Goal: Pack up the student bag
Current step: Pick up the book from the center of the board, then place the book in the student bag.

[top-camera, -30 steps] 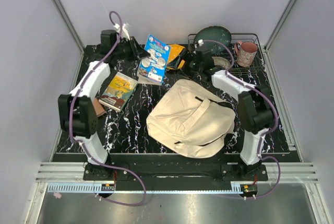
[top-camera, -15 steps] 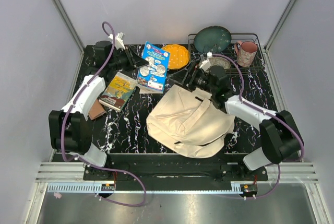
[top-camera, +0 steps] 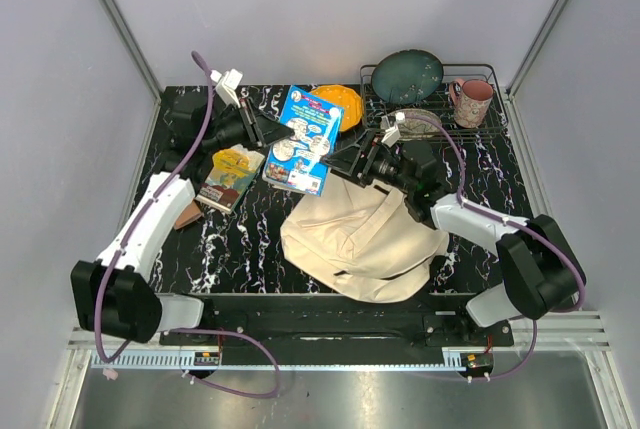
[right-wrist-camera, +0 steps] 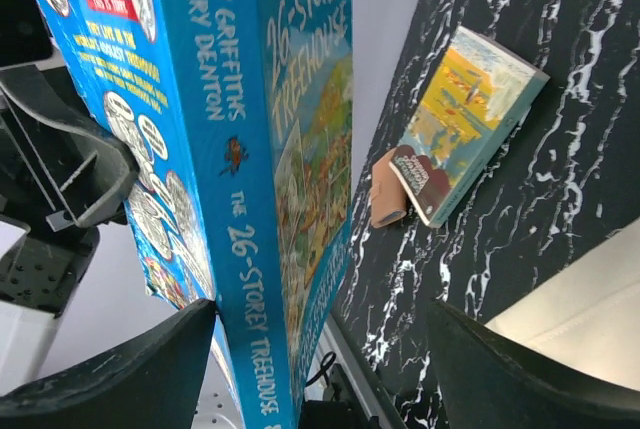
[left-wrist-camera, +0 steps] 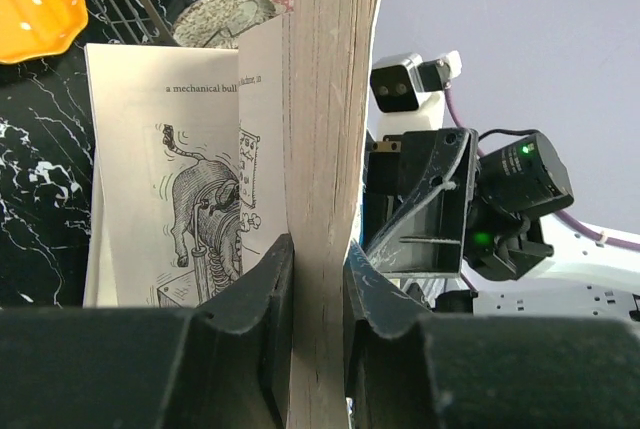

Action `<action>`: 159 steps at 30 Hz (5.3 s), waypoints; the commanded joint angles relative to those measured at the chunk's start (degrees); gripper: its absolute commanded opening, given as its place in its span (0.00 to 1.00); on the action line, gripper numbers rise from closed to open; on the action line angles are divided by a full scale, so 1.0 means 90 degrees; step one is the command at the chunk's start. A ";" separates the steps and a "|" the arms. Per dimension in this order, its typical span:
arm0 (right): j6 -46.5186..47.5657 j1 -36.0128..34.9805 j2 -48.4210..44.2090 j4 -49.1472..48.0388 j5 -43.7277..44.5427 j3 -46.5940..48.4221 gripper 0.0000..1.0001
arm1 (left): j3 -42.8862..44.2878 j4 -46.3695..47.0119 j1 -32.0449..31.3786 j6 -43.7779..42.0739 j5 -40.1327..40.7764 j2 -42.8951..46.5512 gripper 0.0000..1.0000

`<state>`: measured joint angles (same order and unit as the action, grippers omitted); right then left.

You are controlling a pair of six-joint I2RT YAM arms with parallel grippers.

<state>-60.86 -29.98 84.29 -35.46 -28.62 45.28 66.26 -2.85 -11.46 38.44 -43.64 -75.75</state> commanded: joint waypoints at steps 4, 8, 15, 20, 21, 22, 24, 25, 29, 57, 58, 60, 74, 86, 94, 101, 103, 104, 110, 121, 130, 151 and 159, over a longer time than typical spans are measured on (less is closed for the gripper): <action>-0.0347 -0.0136 -0.0361 -0.1089 -0.0160 -0.0382 0.89 | -0.0594 0.0512 -0.0239 0.0153 -0.0249 0.0808 0.00; -0.0385 -0.0204 -0.0508 -0.1245 -0.0179 -0.0548 0.90 | -0.0692 0.0473 -0.0805 0.0153 -0.0240 0.0838 0.00; -0.0845 -0.0214 -0.1344 0.0314 -0.0133 -0.0226 0.25 | -0.0010 -0.0540 -0.1343 0.0387 0.0443 0.0955 0.00; -0.0165 -0.0214 -0.2460 0.3161 0.0689 0.0455 0.00 | 0.0684 -0.1722 -0.1343 0.0301 0.0736 0.0605 0.75; 0.0022 -0.0214 -0.2664 0.3478 0.0845 0.0545 0.00 | 0.0752 -0.2091 -0.1324 0.0193 0.0863 0.0546 0.82; 0.0217 -0.0214 -0.2753 0.3858 0.0885 0.0603 0.00 | 0.0811 -0.2192 -0.1334 -0.0030 0.1009 0.0487 0.88; 0.0745 -0.0204 -0.2978 0.3795 0.0643 0.0381 0.00 | 0.0618 -0.2057 -0.1343 -0.0236 0.1127 0.0525 0.99; 0.0882 -0.0204 -0.3037 0.3562 0.0506 0.0254 0.00 | 0.0278 -0.1950 -0.1334 -0.0431 0.1341 0.0671 0.99; 0.0865 -0.0204 -0.3369 0.2526 -0.0305 -0.0626 0.00 | -0.0922 -0.0509 -0.1334 -0.0463 0.1470 0.1296 0.99; -0.0338 -0.0263 -0.3614 0.0950 -0.2659 -0.0715 0.00 | -0.1894 0.2865 -0.2173 0.1432 -0.0336 0.1659 0.93; -0.0163 -0.0273 -0.3575 0.1107 -0.2698 -0.0666 0.00 | -0.1845 0.2895 -0.2193 0.1433 -0.0366 0.1639 0.87; 0.0091 -0.0273 -0.3458 0.1603 -0.2806 -0.0530 0.00 | -0.1708 0.2846 -0.2232 0.1374 -0.0396 0.1581 0.72; 0.1029 -0.0273 -0.2862 0.2221 -0.3314 0.0125 0.00 | -0.1757 0.2300 -0.2427 0.1043 -0.0728 0.1531 0.31; 0.2162 -0.0273 -0.2589 0.3402 -0.3295 0.0740 0.00 | -0.1718 0.1461 -0.2457 0.0604 -0.0650 0.1444 0.00; 0.2183 -0.0273 -0.2986 0.4730 -0.1218 0.0546 0.65 | -0.1532 0.0349 -0.2418 0.0280 0.1447 0.1872 0.00; 0.0329 -0.0273 -0.4793 0.4079 0.1402 -0.1521 0.87 | -0.1881 0.0510 -0.1550 0.1273 0.2660 0.2214 0.00; -0.0209 -0.0283 -0.5164 0.3767 0.1471 -0.1855 0.87 | -0.2059 0.0989 -0.1461 0.1626 0.2797 0.2302 0.00; -0.0346 -0.0292 -0.5224 0.3542 0.1462 -0.2108 0.87 | -0.2253 0.1174 -0.1441 0.1947 0.2962 0.2380 0.00; -0.0776 -0.0283 -0.5011 0.2567 0.1188 -0.2472 0.88 | -0.2635 0.2610 -0.1431 0.2915 0.2808 0.2205 0.00; -0.1030 -0.0312 -0.3693 0.0436 0.1257 -0.2579 0.89 | -0.3162 0.3549 -0.1539 0.3629 0.3169 0.2069 0.00; -0.1353 -0.0653 -0.2726 -0.0776 0.1266 -0.2326 0.57 | -0.3329 0.3911 -0.2017 0.3727 0.3559 0.1805 0.00; -0.0541 -0.0683 -0.6865 0.8573 0.7651 -0.0433 0.00 | -0.1719 0.0084 -0.3429 -0.0703 0.3684 0.1681 0.99; -0.1148 -0.0683 -0.7295 1.0394 0.9388 0.0388 0.00 | 0.0359 -0.1567 -0.5326 -0.2014 0.4652 -0.0195 0.99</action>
<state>-67.35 -36.21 20.49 49.28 41.43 41.87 61.10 -8.38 -54.30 29.39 -7.90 -71.11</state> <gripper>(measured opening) 0.314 0.988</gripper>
